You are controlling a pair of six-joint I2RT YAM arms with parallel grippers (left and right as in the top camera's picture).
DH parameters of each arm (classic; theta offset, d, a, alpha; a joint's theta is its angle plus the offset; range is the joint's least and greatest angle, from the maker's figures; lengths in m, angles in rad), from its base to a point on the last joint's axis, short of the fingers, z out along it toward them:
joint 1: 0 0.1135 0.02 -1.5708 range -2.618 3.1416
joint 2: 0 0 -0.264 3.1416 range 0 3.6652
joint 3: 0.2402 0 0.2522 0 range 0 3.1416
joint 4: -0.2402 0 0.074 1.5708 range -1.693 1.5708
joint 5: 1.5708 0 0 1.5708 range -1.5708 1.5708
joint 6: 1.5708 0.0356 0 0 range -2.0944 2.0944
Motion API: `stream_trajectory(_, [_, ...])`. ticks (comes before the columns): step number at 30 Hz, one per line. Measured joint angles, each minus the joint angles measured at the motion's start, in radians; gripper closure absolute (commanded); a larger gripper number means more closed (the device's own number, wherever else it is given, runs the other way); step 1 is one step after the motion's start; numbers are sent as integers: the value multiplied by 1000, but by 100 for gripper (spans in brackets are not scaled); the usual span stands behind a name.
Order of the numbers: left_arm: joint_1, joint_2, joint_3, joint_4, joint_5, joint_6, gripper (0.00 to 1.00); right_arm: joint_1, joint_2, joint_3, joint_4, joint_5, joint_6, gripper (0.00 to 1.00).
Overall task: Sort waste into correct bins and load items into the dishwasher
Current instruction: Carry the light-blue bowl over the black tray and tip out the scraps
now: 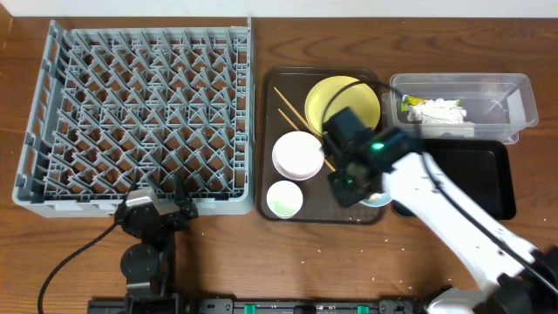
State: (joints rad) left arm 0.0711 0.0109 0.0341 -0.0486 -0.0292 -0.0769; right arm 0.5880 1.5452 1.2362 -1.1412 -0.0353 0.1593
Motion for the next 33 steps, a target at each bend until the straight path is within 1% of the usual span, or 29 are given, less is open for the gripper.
stream_trajectory(7, [0, 0, 0, 0, 0, 0, 10, -135, -80, 0, -25, -82, -40, 99])
stream_trajectory(20, [0, 0, 0, 0, 0, 0, 10, -321, -86, 0, -53, -220, -139, 99])
stream_trajectory(26, [0, 0, 0, 0, 0, 0, 10, -433, -86, -24, -17, -299, -206, 99])
stream_trajectory(33, [0, 0, 0, 0, 0, 0, 10, -581, -86, -97, 39, -422, -289, 99])
